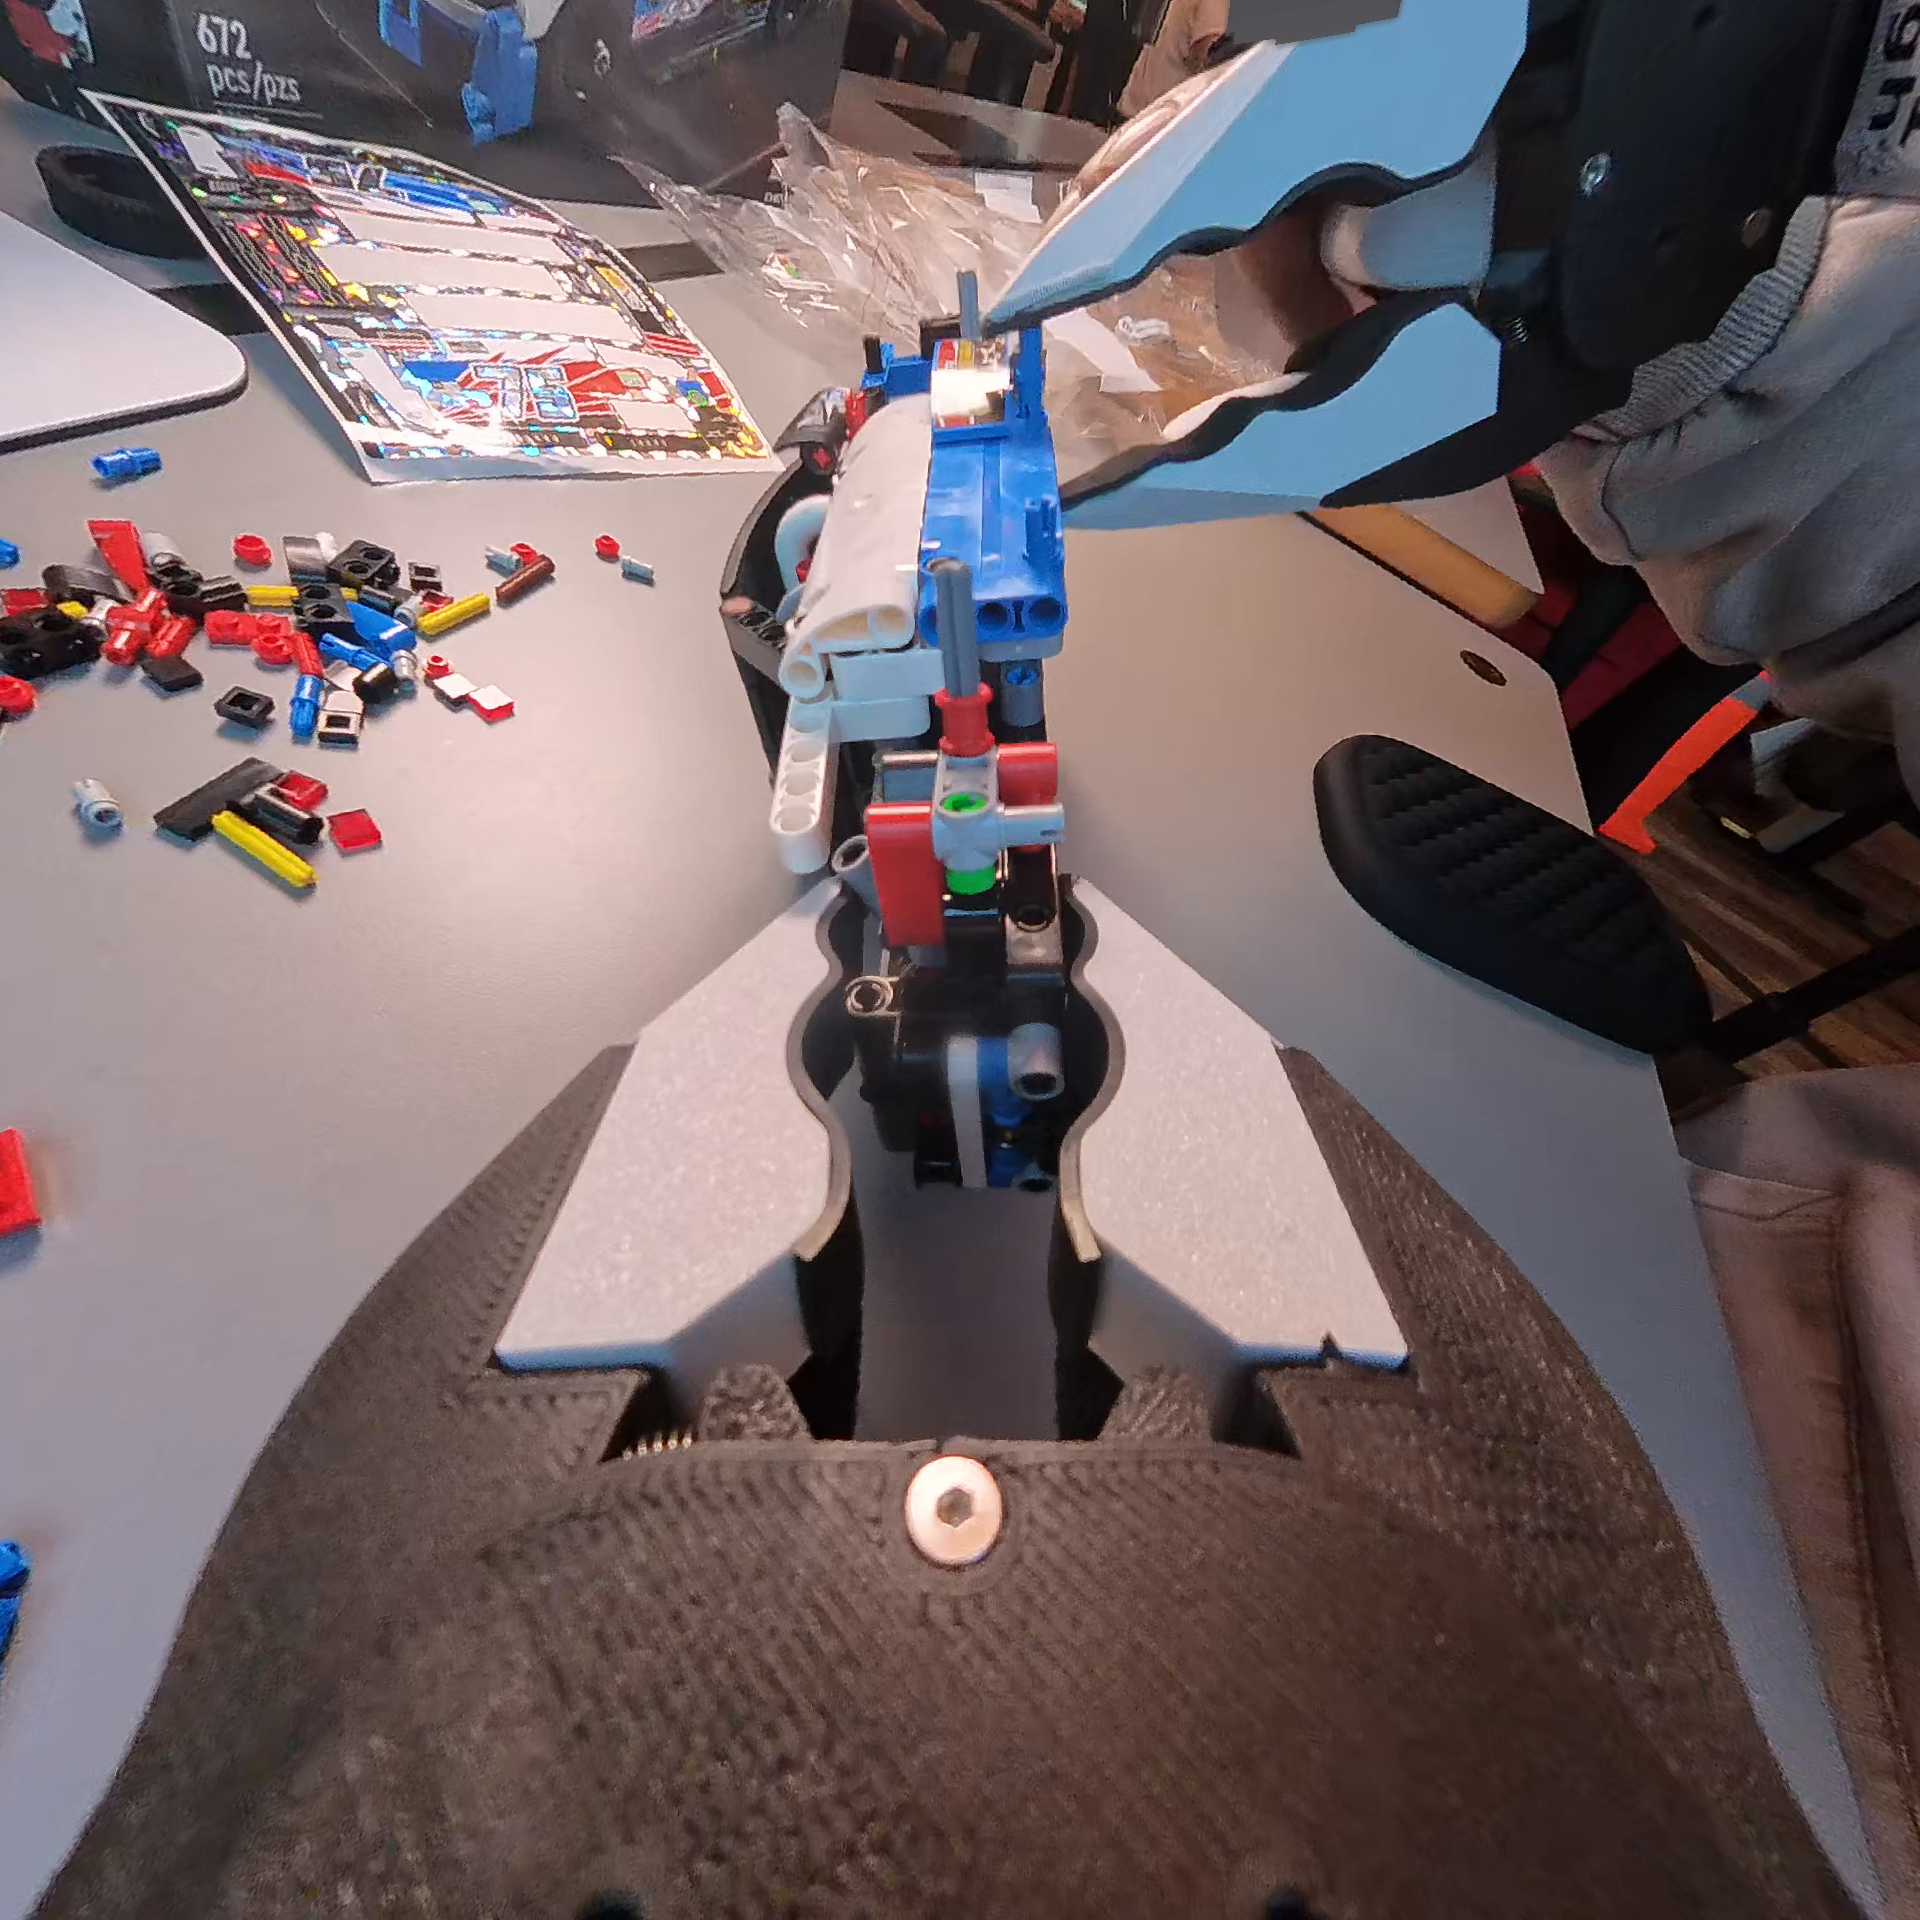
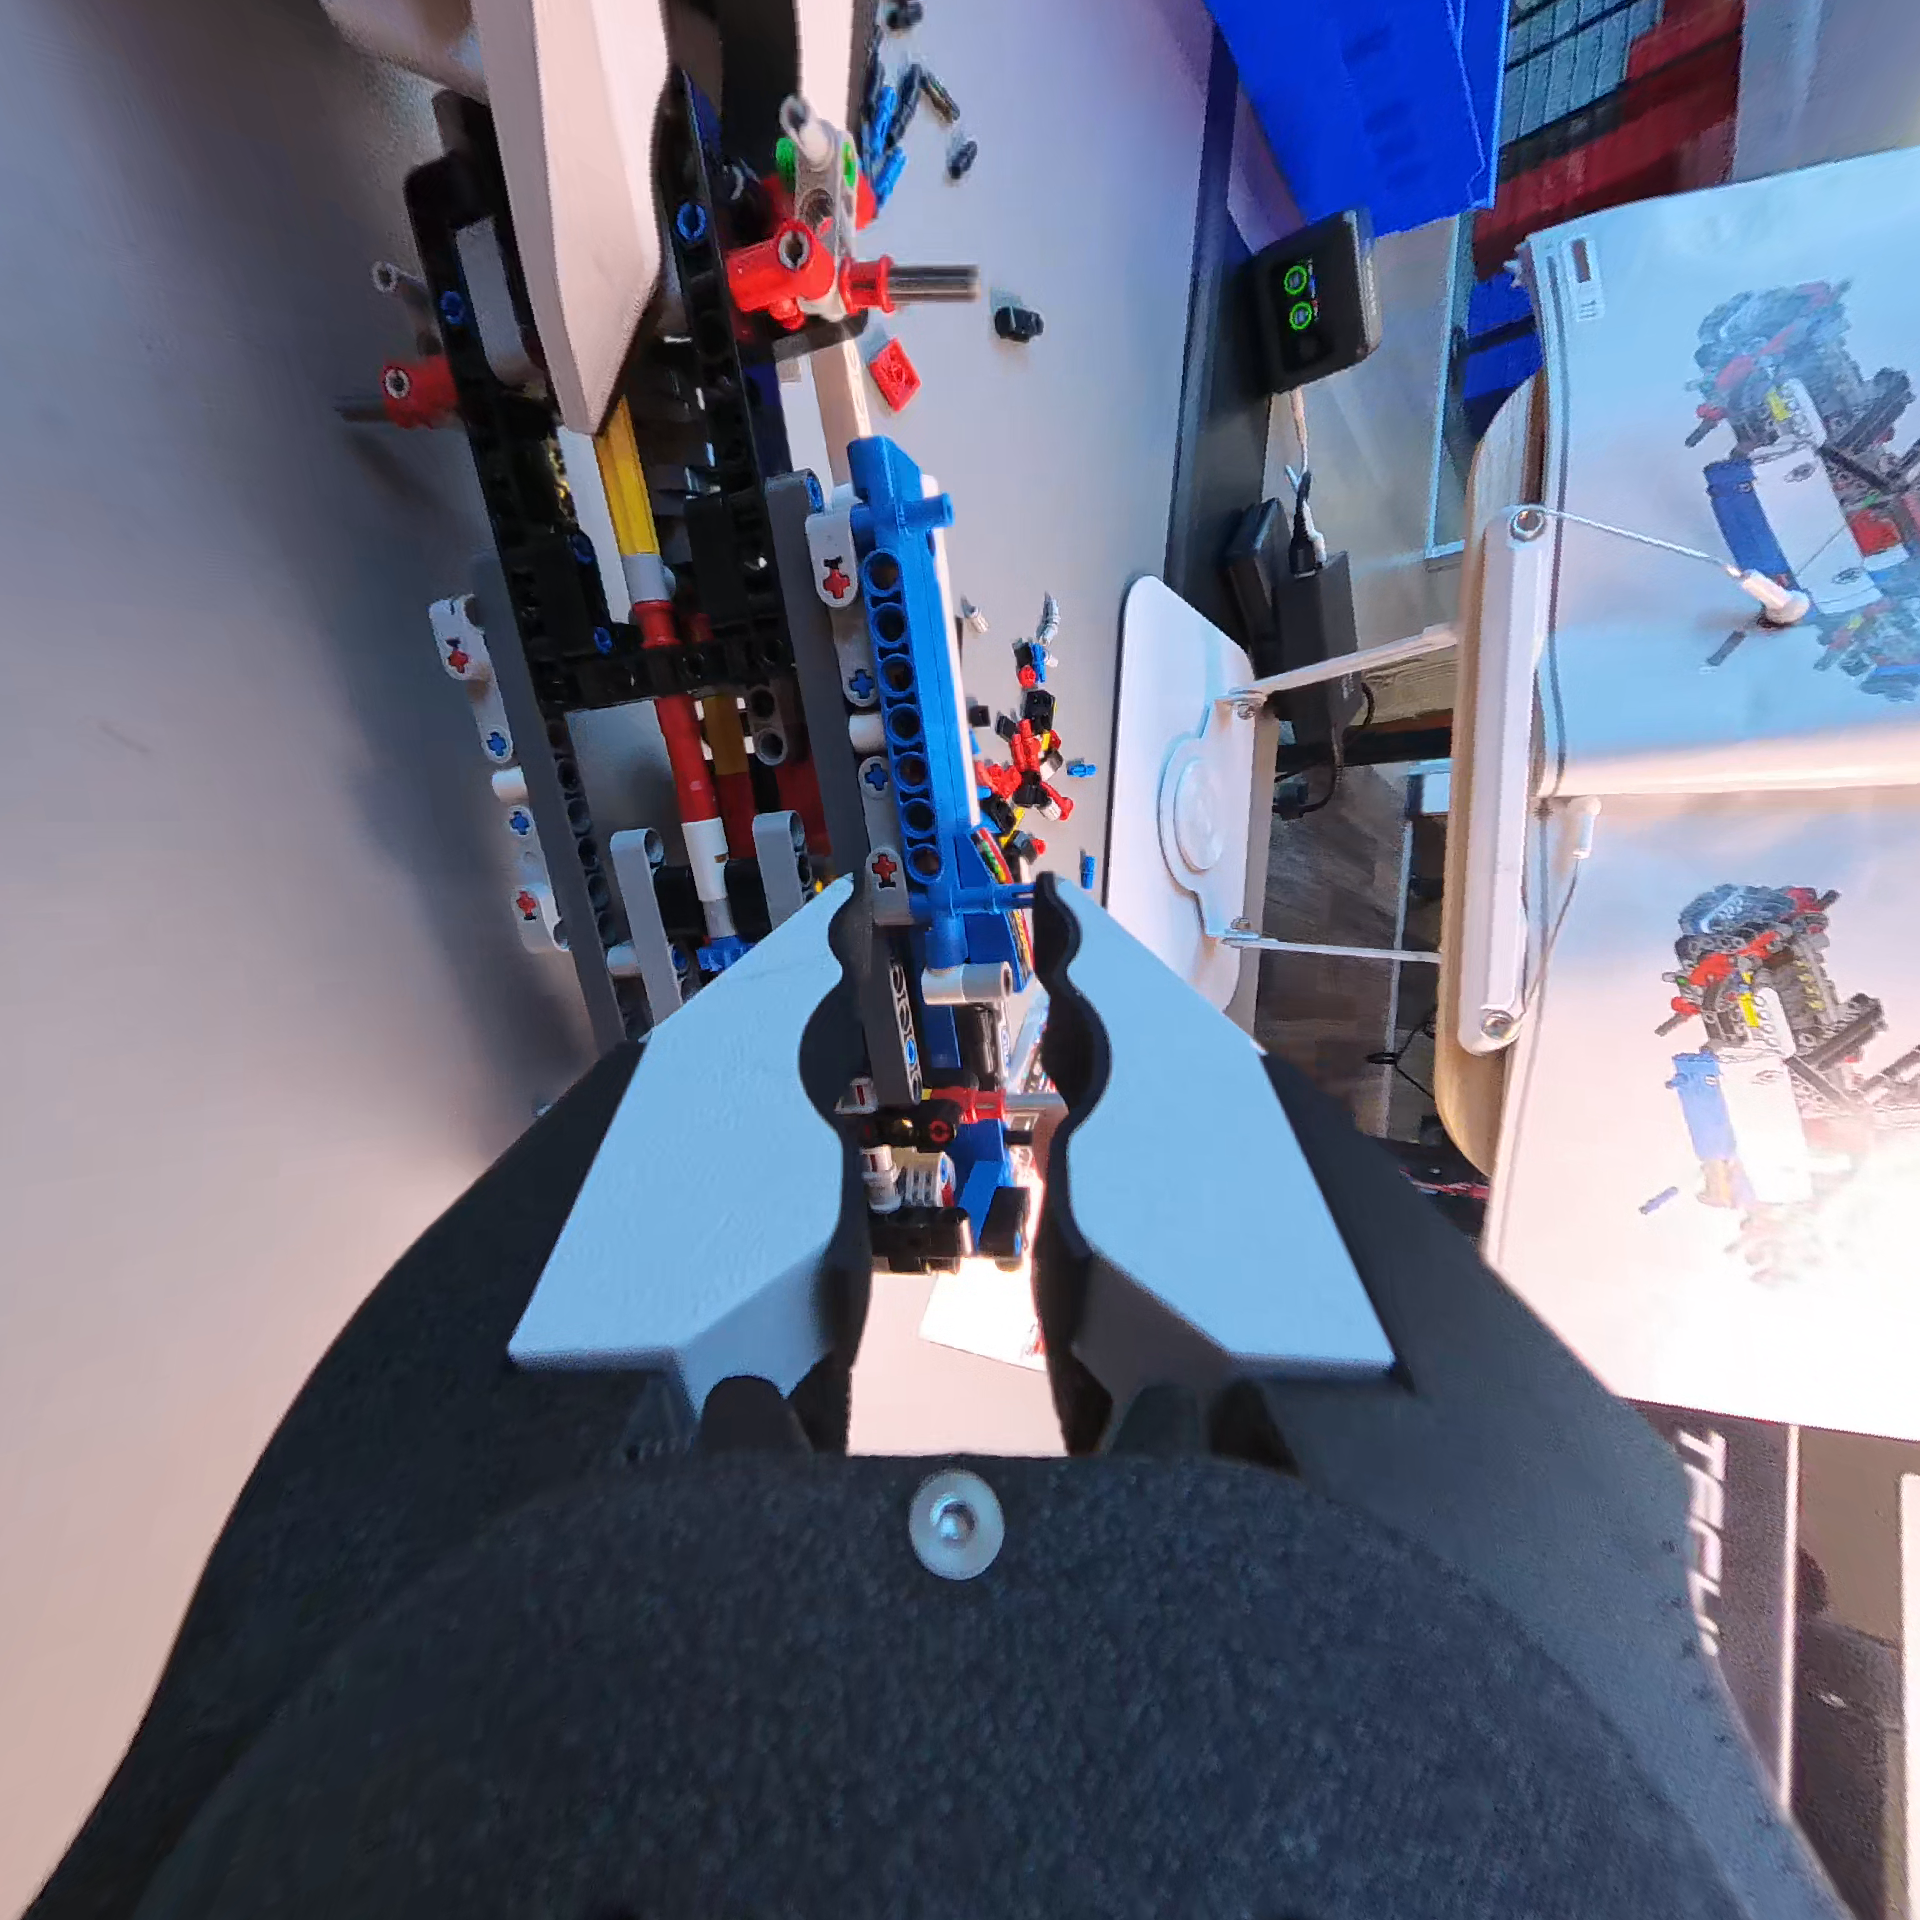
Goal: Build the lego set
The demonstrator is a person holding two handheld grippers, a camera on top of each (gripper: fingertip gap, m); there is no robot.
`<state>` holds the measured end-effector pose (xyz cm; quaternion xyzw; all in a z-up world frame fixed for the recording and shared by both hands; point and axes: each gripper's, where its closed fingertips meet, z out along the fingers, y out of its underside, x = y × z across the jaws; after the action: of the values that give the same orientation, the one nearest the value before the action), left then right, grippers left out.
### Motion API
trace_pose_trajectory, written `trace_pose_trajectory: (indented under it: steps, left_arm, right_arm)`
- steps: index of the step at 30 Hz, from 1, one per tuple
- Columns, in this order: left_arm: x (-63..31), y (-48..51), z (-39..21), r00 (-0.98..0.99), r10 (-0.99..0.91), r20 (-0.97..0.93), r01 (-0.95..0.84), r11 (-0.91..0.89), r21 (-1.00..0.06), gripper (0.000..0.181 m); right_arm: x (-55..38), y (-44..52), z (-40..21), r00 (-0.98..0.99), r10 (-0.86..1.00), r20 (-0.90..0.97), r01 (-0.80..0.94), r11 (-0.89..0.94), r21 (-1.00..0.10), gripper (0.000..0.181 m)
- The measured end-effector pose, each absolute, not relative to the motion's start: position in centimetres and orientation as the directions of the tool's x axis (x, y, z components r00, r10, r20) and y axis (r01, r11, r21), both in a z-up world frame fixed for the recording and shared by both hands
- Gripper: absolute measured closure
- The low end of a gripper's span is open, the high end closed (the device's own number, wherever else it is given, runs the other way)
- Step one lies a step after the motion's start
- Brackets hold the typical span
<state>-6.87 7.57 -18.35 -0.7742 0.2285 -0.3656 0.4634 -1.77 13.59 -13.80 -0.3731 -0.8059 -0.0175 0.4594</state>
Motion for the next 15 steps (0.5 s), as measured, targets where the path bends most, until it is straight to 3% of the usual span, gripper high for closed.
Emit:
trace_pose_trajectory:
  steps: [15]
  left_arm:
    - [-6.91,7.68,-18.79,0.628,-0.691,0.358,-0.025,-0.477,-0.878,0.145]
  right_arm:
    - [-2.1,13.73,-14.07,-0.289,0.609,0.738,0.613,0.71,-0.346,0.15]
